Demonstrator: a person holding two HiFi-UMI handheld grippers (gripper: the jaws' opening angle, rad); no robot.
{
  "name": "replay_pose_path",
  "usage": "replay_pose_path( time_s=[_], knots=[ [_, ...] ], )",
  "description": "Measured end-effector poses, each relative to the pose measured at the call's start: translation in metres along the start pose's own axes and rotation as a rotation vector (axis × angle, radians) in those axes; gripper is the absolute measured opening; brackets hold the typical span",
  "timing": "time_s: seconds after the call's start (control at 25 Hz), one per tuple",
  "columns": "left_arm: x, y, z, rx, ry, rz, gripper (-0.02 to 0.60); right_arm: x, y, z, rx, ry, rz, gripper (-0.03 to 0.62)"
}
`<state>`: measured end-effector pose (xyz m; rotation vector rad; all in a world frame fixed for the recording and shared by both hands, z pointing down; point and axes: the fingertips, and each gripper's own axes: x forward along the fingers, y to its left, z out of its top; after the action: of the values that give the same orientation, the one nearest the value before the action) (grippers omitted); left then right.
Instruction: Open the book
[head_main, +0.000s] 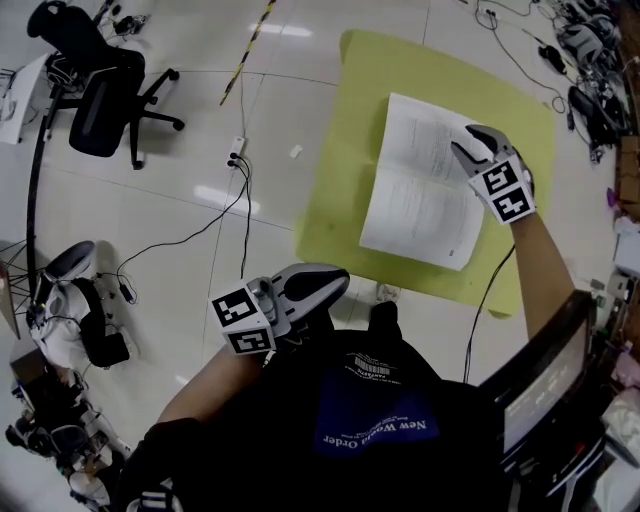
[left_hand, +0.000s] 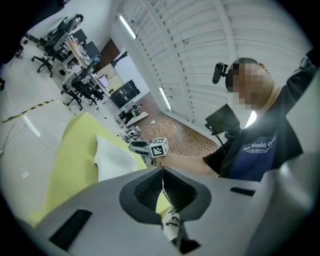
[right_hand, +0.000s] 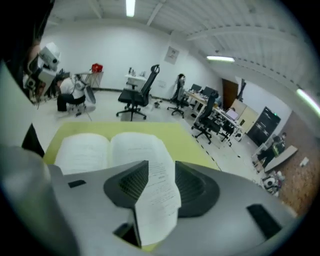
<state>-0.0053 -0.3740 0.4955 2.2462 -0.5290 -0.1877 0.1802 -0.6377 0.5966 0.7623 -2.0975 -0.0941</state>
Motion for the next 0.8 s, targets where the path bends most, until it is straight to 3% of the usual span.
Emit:
replay_pose_path(
  time_s=[0.12,0.24,0.32,0.44,0.6,0.8],
  knots=[
    [-0.001,-0.009,0.005,0.016,-0.005,-0.007,0.008,-0.051,-0.003,0.026,0.219,-0.186,-0.018,0.155],
    [-0.005,-0.026,0.023,0.043,-0.023,-0.015,0.008,-0.118,0.003,0.051,0.431,-0.369,0.022,0.153],
    [-0.002,-0.036,0.049,0.099,-0.043,-0.026,0.008,-0.167,0.000,0.069,0.524,-0.483,0.033,0.143],
    [-0.001,-0.051,0.098,0.213,-0.090,-0.026,0.008,-0.236,-0.001,0.092,0.588,-0.614,0.006,0.065],
    [-0.006,-0.086,0.149,0.344,-0.169,-0.010,0.008,-0.305,0.018,0.096,0.650,-0.690,-0.047,-0.011],
    [-0.005,-0.138,0.179,0.501,-0.225,-0.027,0.008,-0.345,0.056,0.078,0.697,-0.665,-0.093,-0.012]
  ],
)
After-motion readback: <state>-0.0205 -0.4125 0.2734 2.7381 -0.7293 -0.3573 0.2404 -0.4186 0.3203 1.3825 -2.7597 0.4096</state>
